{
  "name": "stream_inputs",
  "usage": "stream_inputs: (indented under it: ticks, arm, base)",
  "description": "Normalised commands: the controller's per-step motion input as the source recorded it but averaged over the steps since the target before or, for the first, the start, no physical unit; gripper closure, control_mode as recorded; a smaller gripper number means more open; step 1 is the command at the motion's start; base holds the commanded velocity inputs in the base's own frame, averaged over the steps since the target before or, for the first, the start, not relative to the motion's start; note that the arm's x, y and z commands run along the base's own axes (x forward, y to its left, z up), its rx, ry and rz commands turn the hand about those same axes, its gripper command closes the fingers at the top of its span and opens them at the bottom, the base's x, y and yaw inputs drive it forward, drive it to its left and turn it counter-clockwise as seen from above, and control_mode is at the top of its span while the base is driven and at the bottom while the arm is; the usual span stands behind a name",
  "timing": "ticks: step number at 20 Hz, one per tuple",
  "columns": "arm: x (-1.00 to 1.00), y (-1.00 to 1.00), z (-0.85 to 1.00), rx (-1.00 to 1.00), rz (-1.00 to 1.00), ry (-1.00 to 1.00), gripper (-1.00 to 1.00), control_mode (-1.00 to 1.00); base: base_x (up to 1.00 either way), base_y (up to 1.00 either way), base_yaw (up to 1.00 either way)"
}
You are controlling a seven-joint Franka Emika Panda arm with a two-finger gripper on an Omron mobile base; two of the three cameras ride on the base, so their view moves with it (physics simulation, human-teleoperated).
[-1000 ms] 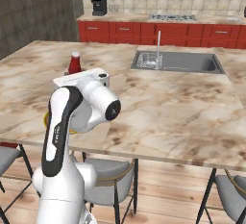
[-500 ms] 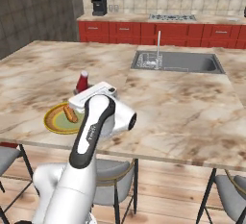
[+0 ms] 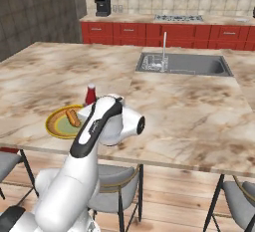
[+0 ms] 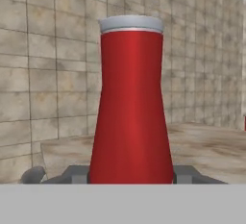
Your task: Move the hot dog bun to the plate on the dining table and place the condiment next to that plate. Then navigate to the fridge and take the sausage and place it on the plate as well.
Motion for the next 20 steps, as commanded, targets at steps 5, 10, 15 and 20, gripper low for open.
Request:
stream_inputs:
  ticks: [5, 10, 15, 20]
  arm:
    - [0.52, 0.0, -0.52, -0.09, 0.0, 0.11, 1.0, -1.0]
    - [0.35, 0.0, -0.52, -0.07, 0.0, 0.02, 1.0, -1.0]
    - [0.21, -0.04, -0.42, -0.07, 0.0, 0.0, 1.0, -1.0]
    - [0.14, 0.0, -0.36, -0.04, 0.0, -0.01, 1.0, -1.0]
  base:
    - [0.0, 0.0, 0.0]
    - [0.0, 0.0, 0.0]
    - [0.0, 0.0, 0.0]
    - [0.0, 0.0, 0.0]
